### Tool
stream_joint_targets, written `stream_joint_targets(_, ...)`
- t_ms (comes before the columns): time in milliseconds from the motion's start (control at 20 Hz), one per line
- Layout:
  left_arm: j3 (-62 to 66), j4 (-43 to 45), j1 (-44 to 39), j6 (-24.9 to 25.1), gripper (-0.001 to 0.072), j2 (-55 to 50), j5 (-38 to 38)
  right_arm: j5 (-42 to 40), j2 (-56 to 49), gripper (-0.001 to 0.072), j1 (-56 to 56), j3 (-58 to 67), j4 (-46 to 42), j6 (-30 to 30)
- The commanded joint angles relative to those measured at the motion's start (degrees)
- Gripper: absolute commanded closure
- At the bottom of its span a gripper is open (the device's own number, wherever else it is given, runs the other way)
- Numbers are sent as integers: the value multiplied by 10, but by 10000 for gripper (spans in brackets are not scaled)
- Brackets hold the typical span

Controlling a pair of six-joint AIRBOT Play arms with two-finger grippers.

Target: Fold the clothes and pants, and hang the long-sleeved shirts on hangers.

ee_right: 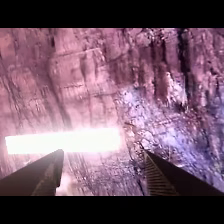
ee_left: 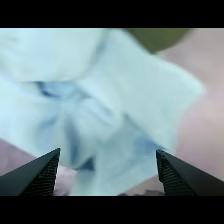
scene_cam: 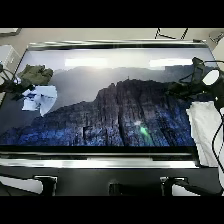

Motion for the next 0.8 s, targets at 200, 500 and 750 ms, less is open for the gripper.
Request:
stream_joint_targets(200, 24, -118, 27, 56, -13, -124, 71, 8, 0, 146, 0, 0, 0, -10)
stream_joint_targets(500, 29, -159, -1, 99, 683, -120, 37, 53, 0, 146, 0, 0, 3, -10)
stream_joint_targets(750, 29, -195, -65, 225, 684, 85, 25, 97, 0, 146, 0, 5, 3, -25)
